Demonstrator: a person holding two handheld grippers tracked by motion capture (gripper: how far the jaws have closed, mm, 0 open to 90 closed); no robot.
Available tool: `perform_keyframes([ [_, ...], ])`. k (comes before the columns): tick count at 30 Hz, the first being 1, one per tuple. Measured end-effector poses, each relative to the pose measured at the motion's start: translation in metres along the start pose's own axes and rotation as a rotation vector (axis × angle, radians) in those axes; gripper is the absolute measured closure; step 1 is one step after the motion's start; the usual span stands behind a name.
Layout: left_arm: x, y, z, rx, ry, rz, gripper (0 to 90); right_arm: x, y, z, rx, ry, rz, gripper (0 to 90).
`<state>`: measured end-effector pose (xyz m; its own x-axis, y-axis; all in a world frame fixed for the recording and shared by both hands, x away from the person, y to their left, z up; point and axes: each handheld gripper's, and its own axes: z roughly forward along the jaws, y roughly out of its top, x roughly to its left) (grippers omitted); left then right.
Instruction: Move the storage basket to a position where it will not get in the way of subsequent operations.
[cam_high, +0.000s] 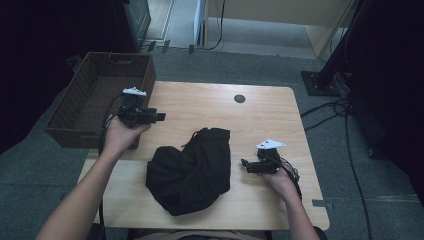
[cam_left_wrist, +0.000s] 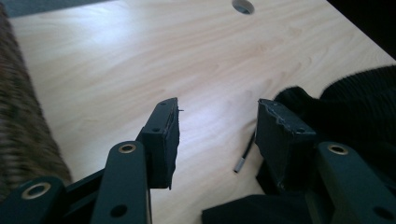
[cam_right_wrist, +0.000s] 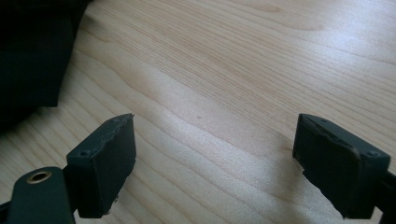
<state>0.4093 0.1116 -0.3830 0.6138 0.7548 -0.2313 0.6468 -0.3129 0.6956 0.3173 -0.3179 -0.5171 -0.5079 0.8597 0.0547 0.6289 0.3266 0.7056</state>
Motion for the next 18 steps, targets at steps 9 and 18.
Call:
perform_keyframes([
  [9, -0.035, -0.035, 0.024, 0.038, -0.071, 0.057, 48.5, 0.007, 0.005, -0.008, -0.004, 0.014, 0.019, 15.6],
  [18, -0.051, -0.063, 0.055, 0.065, -0.112, 0.071, 48.2, 0.021, 0.011, -0.016, -0.011, 0.03, 0.019, 17.7],
])
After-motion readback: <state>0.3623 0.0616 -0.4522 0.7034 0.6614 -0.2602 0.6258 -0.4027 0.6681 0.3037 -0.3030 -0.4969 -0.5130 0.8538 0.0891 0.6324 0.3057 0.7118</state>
